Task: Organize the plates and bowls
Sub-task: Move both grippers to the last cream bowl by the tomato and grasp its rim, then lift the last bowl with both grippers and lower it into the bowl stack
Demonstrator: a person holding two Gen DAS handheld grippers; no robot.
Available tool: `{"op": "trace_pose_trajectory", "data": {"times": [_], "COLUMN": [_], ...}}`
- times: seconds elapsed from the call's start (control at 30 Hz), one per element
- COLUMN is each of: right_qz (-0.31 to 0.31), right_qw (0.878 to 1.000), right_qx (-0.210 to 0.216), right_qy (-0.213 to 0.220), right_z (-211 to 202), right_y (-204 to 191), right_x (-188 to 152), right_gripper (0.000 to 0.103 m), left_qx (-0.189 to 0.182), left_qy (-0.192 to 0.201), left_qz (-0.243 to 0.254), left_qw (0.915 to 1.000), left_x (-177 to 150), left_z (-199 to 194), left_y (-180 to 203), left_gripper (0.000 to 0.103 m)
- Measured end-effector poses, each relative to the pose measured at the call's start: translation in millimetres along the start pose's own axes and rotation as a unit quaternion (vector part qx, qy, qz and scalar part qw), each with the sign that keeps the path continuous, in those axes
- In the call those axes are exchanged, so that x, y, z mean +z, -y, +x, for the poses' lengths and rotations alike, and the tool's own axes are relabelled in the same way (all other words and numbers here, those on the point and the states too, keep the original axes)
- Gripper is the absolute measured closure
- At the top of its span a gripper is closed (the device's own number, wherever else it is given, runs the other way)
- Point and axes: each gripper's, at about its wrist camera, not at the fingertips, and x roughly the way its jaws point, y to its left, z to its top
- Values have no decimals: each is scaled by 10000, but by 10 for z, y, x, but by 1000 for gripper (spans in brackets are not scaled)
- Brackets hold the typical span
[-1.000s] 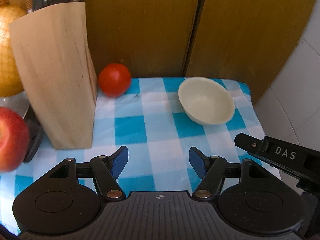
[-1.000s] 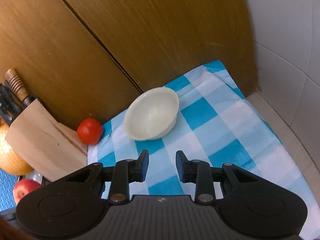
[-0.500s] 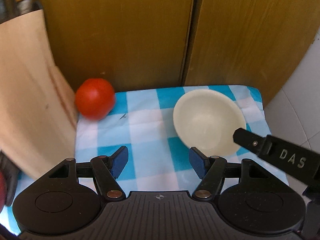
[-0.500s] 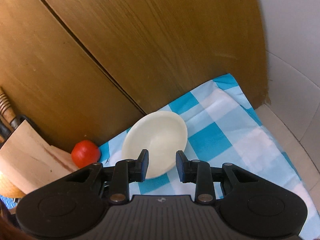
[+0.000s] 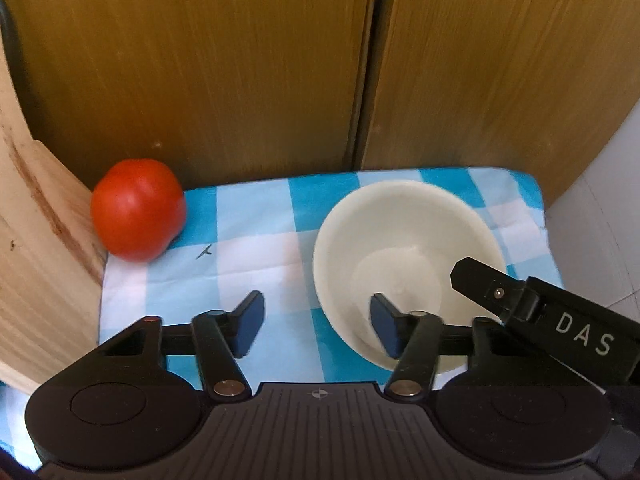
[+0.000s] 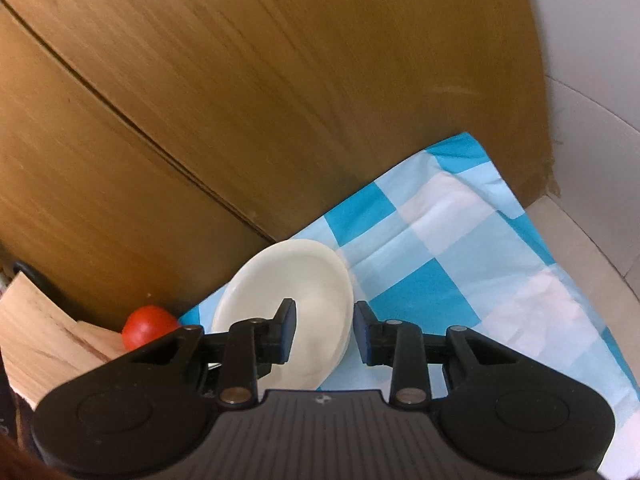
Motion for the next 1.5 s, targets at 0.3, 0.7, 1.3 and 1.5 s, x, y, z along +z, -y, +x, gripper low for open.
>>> {"op": "trace_pose_trajectory", "data": {"times": [0.3,0.7,1.3,1.5], "right_qz": [-26,-211,-620,-789], "right_qw": [9988,9986,9965,9950], "right_qx": [208,328,541,595], "right_qy": [-438,-346,-128,-112], "right_z": [85,-214,-869,-1091], "right_y": [-23,-204,-686,-818], "right_x": [-100,-174,-491,-670], "right_gripper": [90,90,90,90], "left_qx": [47,55,43,41], "left_qy": [-148,9,479,555], "left_qz": [-4,-30,-131,-149], "left_qw": [9999,10000,9988,9983], "left_x": [-33,-153,-502,-669], "left_z": [-20,-384,-1202,-1410], "left_y": [-46,-121,-423,-516], "left_gripper": [65,65,65,65]}}
